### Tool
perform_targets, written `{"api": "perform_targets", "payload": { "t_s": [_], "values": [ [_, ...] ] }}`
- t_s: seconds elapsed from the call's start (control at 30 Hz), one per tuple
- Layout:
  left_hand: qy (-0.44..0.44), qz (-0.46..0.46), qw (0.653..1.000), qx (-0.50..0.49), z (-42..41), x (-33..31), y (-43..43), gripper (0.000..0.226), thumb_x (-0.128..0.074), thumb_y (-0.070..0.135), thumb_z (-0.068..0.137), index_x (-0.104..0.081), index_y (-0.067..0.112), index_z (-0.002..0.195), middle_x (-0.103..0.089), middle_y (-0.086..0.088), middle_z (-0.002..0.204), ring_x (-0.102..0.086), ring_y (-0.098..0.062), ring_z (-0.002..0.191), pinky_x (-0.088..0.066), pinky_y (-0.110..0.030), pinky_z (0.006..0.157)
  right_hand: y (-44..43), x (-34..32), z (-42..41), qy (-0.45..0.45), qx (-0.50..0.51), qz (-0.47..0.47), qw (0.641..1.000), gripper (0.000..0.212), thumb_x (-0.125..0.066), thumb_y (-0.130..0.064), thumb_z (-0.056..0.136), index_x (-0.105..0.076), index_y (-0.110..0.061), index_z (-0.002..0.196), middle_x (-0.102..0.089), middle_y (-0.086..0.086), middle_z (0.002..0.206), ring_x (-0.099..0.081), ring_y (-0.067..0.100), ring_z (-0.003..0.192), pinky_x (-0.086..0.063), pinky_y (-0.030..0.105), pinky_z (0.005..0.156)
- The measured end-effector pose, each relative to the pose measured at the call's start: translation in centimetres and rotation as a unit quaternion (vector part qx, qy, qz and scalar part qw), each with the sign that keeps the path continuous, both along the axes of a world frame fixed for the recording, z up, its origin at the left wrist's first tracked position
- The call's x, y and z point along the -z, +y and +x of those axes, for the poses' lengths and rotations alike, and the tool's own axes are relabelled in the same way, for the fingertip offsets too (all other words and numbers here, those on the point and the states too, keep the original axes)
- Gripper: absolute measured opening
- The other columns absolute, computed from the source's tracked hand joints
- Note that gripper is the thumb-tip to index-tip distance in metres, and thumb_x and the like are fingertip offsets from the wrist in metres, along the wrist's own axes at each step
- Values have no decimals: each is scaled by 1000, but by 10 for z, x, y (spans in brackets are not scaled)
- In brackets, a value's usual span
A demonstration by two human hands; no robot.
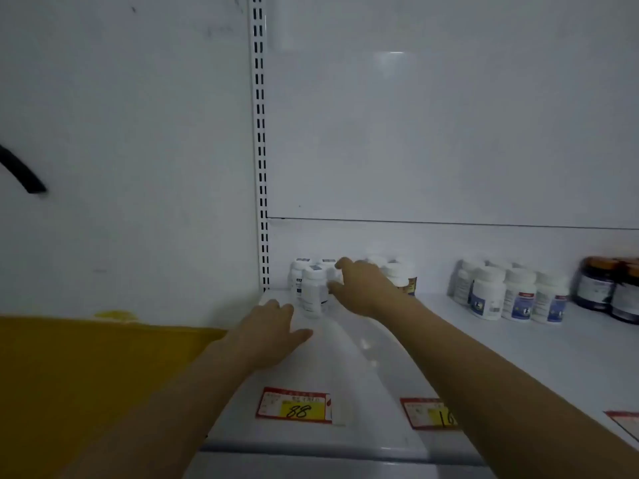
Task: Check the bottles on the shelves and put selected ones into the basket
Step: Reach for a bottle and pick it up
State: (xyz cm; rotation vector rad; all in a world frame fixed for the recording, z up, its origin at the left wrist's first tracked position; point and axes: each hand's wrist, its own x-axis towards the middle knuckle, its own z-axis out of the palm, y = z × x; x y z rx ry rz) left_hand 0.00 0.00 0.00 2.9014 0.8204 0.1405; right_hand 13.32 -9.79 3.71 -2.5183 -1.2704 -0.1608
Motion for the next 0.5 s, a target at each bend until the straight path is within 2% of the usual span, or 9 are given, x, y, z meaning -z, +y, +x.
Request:
{"api": "perform_targets", "payload": {
  "t_s": [0.1,0.27,0.4,0.5],
  "values": [
    [19,11,1000,-6,-1,8,3,64,-33,57,94,-31,16,144,-32,-9,149,-32,-24,134,-31,-37,108,12,-9,2,-16,-4,29,999,44,-39,-32,100,-38,-10,137,-48,17,131,-46,33,119,-41,38,95],
    [53,-8,999,5,-9,17,13,73,-25,60,94,-5,20,152,1,-4,160,0,-22,146,-6,-39,117,34,0,-6,-29,6,28,999,43,-37,-27,100,-35,-11,139,-43,17,133,-41,34,121,-37,39,97],
    [65,-38,997,20,-9,29,18,72,-17,60,95,0,17,152,4,-2,159,3,-18,146,-2,-35,117,47,16,-8,-44,21,26,998,44,-36,-29,101,-33,-13,141,-36,16,136,-36,33,123,-37,39,97],
    [68,-30,997,21,-9,32,20,73,-13,61,95,1,17,151,5,-2,159,3,-17,146,-2,-35,117,54,20,-8,-20,25,27,999,43,-36,-34,101,-35,-14,139,-38,17,134,-38,34,121,-37,41,98]
  ]
}}
